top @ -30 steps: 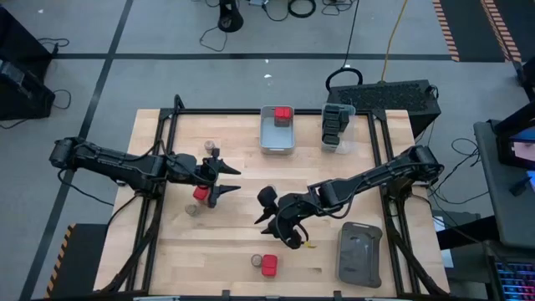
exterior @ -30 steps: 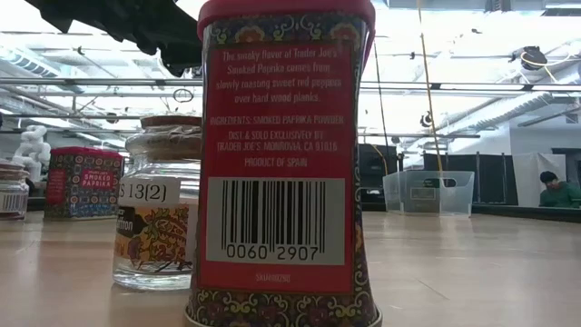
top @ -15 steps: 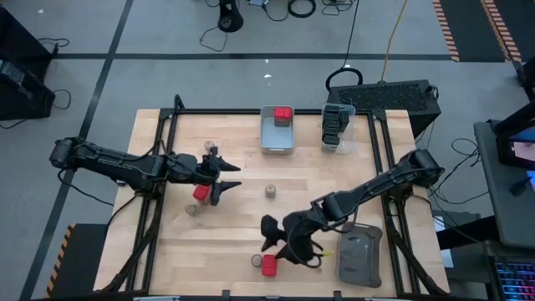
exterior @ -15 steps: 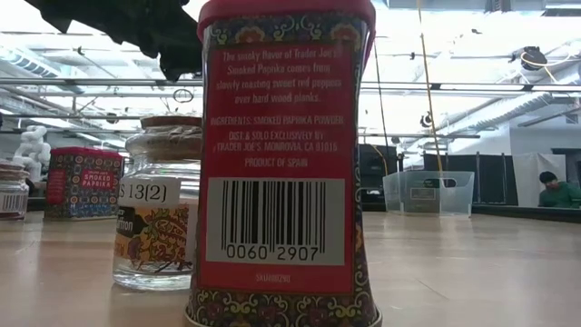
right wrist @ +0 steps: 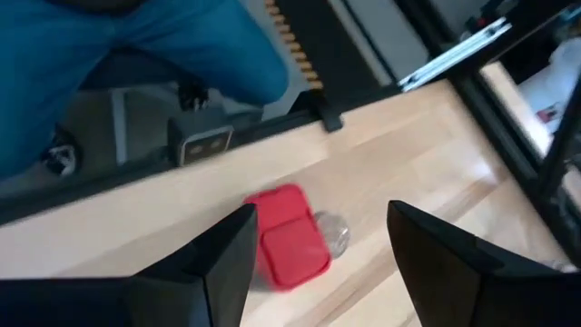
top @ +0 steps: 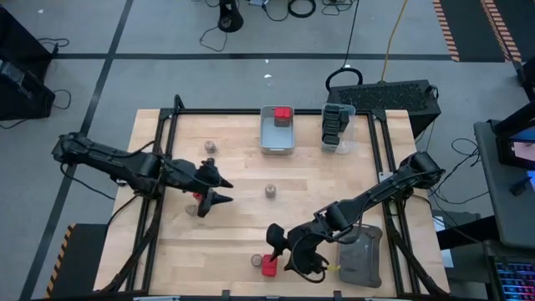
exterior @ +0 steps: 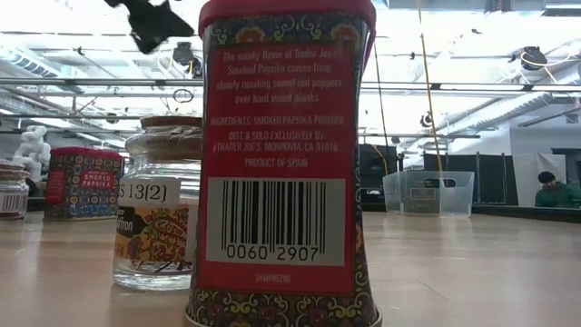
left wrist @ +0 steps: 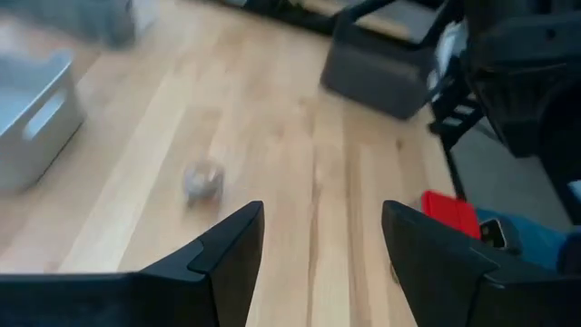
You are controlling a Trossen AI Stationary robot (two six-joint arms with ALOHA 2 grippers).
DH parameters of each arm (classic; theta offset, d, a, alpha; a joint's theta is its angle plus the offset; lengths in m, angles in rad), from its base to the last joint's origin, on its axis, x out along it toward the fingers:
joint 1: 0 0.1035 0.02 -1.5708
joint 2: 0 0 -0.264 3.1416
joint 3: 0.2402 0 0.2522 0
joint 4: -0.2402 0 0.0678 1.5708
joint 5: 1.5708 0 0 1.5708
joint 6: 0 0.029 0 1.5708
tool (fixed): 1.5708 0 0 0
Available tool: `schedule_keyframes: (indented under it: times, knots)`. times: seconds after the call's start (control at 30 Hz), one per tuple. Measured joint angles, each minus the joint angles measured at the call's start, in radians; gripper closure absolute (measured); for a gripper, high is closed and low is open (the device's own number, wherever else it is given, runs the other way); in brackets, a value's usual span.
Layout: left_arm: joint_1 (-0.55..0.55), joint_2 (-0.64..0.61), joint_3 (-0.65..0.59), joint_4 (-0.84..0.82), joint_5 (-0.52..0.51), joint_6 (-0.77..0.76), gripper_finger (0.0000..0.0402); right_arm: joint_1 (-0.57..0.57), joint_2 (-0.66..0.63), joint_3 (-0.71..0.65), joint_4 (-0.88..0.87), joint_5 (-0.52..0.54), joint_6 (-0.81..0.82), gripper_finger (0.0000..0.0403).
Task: Sort spices by type
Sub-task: Put the red seasoning can into the gray bin
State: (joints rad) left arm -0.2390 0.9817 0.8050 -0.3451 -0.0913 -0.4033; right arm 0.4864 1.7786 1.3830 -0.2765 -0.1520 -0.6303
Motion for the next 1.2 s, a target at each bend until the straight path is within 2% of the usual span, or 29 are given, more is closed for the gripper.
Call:
schedule_keyframes:
  times: [0.2, 0.37, 0.43, 0.63, 0.93, 1.2]
  knots:
    - [-0.03, 0.0, 0.152, -0.45, -0.156, -0.266, 0.0171, -0.028, 0.0, 0.0, -0.039, 0.009, -0.007, 0.0172]
    - [0.013, 0.0, 0.157, -0.715, -0.161, -0.509, 0.0171, -0.059, 0.0, 0.0, -0.042, 0.103, -0.009, 0.0172]
    - [0.042, 0.0, 0.154, -0.788, -0.145, -0.559, 0.0171, -0.074, 0.0, 0.0, -0.042, 0.132, 0.001, 0.0172]
    - [0.113, 0.002, 0.154, -0.816, -0.145, -0.547, 0.0171, -0.116, 0.0, 0.0, -0.054, 0.152, 0.083, 0.0172]
    - [0.163, 0.1, 0.154, -0.822, -0.119, -0.533, 0.0171, -0.16, 0.0, 0.0, -0.173, 0.152, 0.204, 0.0172]
    - [0.163, 0.239, 0.154, -0.823, -0.01, -0.526, 0.0171, -0.184, 0.0, 0.0, -0.199, 0.153, 0.245, 0.0172]
